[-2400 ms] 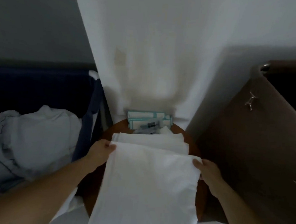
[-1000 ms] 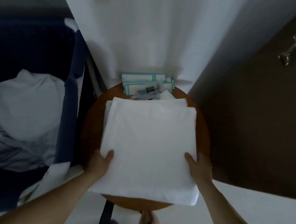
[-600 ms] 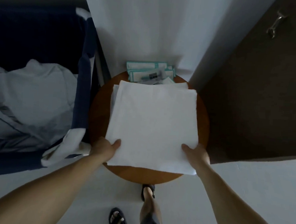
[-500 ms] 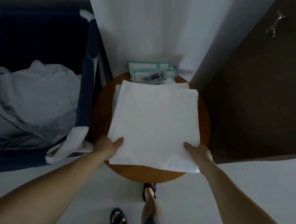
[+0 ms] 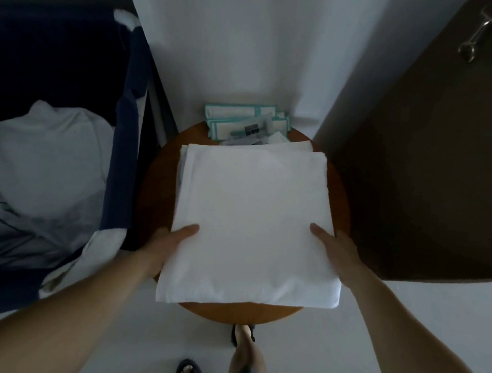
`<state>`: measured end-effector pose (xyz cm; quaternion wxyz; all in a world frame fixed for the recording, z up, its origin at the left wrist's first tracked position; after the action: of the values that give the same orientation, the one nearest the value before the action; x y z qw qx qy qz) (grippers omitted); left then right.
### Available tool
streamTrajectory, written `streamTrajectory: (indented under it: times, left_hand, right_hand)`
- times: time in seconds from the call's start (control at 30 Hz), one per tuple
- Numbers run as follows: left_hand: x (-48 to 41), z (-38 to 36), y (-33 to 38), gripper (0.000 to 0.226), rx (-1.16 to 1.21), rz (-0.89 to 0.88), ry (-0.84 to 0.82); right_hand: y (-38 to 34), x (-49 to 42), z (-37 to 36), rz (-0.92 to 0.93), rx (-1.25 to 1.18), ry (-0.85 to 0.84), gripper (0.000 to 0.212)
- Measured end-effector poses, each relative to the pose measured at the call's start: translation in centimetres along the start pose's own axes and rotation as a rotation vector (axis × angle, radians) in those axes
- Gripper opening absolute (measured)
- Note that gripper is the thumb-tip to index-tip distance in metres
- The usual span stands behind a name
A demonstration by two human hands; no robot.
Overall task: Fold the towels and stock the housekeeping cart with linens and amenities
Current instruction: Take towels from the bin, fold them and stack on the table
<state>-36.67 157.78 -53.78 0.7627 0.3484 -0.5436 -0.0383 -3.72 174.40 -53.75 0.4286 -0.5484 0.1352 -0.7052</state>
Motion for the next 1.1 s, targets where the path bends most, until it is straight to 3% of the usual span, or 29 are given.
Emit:
streamTrajectory:
  times: [0.1, 0.2, 0.4, 0.53, 0.67, 0.8, 0.9, 1.1]
  left_hand:
    - [-2.1, -0.9, 2.8, 0.081, 0.045, -0.050, 0.014]
    - [-3.3, -1.7, 3.8, 0.064, 0.076, -0.095, 0.070]
    - [-0.6, -1.5, 4.6, 0.034, 0.169, -0.363, 0.084]
    - [0.7, -0.8, 4.7, 0.031, 0.223, -0.451, 0.095]
    - [-1.2, -1.0, 4.2, 0.038, 0.168, -0.398, 0.126]
    - [-3.2, -1.2, 2.6, 0.061, 0.103, -0.170, 0.172]
    - [-2.4, -0.8, 1.3, 0.072, 0.086, -0.173, 0.220]
    - [0.4, -1.3, -2.3, 0.071, -0.134, -0.106, 0.230]
  right_hand:
    - [-2.4, -1.8, -0.8, 0.022, -0.139, -0.049, 0.059]
    - [-3.8, -2.8, -1.6, 0.053, -0.200, -0.115, 0.046]
    - [-6.5, -0.8, -1.0, 0.314, -0.064, -0.088, 0.050]
    - [-8.9, -0.1, 0.1, 0.425, -0.049, -0.082, 0.041]
    - [-8.7, -2.8, -0.9, 0.272, -0.061, -0.091, 0.039]
    - [-6.5, -4.2, -1.9, 0.095, -0.037, -0.130, 0.062]
    - [-5.3, -3.4, -1.2, 0.051, -0.042, -0.139, 0.070]
    - [-1.7, -0.5, 0.9, -0.037, 0.059, -0.238, 0.030]
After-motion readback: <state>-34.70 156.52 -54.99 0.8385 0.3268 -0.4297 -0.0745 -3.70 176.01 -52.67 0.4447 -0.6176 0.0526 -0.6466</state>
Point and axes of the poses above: each hand's wrist, its own x-axis away from the middle knuckle, its own z-axis out of the back of the hand, y = z × x, the point moved 1 cm from there along -x, towards the middle knuckle, and after that the axes turned 2 degrees about y, right-handed, at the moved point
